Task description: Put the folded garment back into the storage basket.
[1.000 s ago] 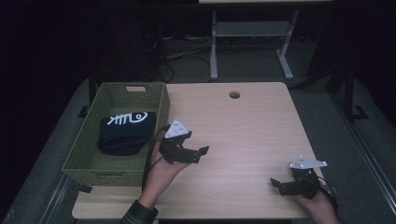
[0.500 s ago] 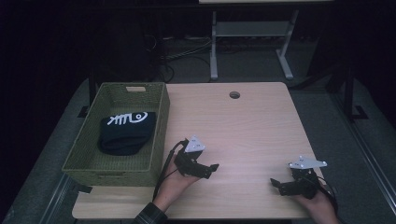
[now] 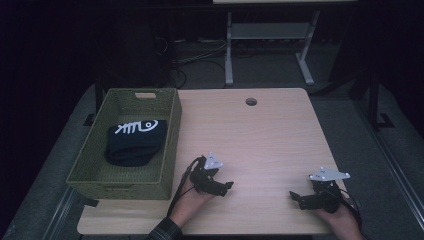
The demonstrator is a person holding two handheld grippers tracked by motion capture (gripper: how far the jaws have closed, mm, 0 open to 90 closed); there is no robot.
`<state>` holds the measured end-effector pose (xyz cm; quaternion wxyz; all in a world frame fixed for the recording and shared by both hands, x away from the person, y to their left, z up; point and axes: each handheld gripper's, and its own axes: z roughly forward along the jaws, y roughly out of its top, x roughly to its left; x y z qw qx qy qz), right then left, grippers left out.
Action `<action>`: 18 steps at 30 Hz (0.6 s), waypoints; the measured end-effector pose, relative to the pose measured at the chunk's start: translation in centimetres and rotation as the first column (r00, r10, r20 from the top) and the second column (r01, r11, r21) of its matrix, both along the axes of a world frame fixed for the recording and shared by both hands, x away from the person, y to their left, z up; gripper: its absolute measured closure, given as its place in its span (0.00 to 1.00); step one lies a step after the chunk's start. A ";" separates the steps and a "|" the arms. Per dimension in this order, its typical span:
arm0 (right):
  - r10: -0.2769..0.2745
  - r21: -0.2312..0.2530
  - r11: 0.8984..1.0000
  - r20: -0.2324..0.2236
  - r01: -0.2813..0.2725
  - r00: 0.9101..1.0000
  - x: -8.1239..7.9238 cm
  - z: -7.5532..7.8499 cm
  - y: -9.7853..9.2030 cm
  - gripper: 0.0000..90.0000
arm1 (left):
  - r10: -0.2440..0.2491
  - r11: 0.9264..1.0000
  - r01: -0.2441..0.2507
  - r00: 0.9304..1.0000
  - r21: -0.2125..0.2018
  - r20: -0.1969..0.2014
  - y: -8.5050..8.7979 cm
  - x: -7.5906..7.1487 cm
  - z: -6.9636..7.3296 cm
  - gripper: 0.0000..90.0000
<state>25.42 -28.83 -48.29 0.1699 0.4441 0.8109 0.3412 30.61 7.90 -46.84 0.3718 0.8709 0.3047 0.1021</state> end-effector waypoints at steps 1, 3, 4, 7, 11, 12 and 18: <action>0.001 -0.001 1.000 0.000 -0.001 1.000 0.0 0.0 0.0 0.03 | -0.001 1.000 0.001 1.000 0.014 -0.005 -0.1 0.0 -0.2 0.17; 0.001 0.000 1.000 0.000 -0.001 1.000 0.0 0.0 0.0 0.03 | -0.003 1.000 0.002 1.000 0.028 0.018 -0.3 -0.1 -0.6 0.16; 0.001 0.000 1.000 0.000 -0.001 1.000 0.0 0.0 0.0 0.03 | -0.003 0.999 0.002 0.999 0.035 0.032 -0.4 -0.2 -0.7 0.17; 0.002 0.000 1.000 -0.001 -0.002 1.000 0.0 0.0 0.0 0.03 | -0.011 1.000 0.010 0.999 0.027 0.047 -0.4 -0.4 -0.9 0.16; 0.002 0.000 1.000 -0.002 -0.002 1.000 0.0 0.0 0.0 0.03 | -0.011 1.000 0.010 0.999 0.026 0.046 -0.4 -0.4 -0.9 0.16; 0.002 0.000 1.000 -0.002 -0.002 1.000 0.0 0.0 0.0 0.03 | -0.011 1.000 0.010 0.999 0.026 0.046 -0.4 -0.4 -0.9 0.16; 0.002 0.000 1.000 -0.001 -0.002 1.000 0.0 0.0 0.0 0.03 | -0.011 1.000 0.010 0.999 0.026 0.045 -0.4 -0.4 -0.9 0.16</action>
